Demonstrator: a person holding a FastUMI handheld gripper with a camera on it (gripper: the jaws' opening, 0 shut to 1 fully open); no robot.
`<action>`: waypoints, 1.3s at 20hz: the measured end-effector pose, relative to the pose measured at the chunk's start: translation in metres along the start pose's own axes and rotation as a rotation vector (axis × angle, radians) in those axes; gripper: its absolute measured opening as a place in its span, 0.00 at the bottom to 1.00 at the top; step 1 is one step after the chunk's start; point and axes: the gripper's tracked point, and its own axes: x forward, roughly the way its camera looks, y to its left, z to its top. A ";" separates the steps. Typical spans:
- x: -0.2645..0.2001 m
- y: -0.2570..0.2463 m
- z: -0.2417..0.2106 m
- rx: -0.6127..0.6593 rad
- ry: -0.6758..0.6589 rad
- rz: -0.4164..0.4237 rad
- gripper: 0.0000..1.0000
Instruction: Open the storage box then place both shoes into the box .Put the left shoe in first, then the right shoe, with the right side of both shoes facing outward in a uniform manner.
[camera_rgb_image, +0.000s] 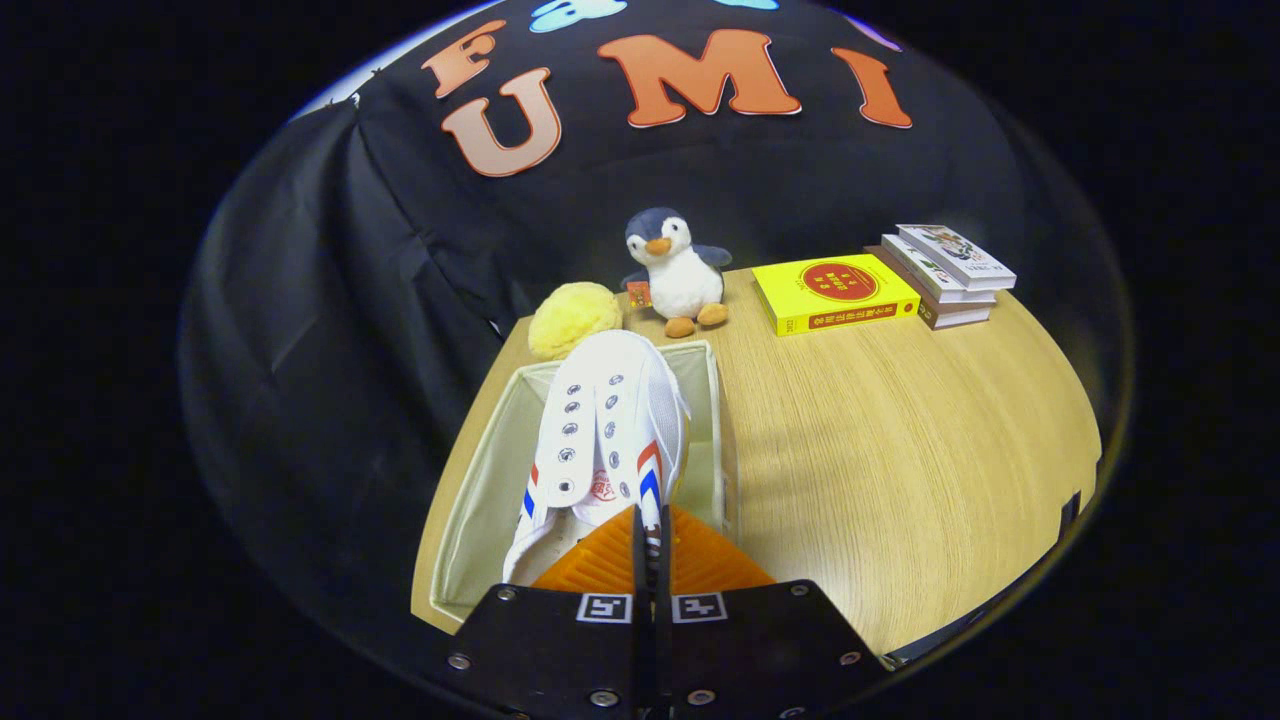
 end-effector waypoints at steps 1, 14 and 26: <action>0.005 -0.001 -0.004 -0.013 0.015 -0.024 0.00; 0.026 0.005 -0.026 -0.074 0.110 -0.125 0.08; -0.034 0.001 0.039 -0.167 -0.124 -0.039 0.99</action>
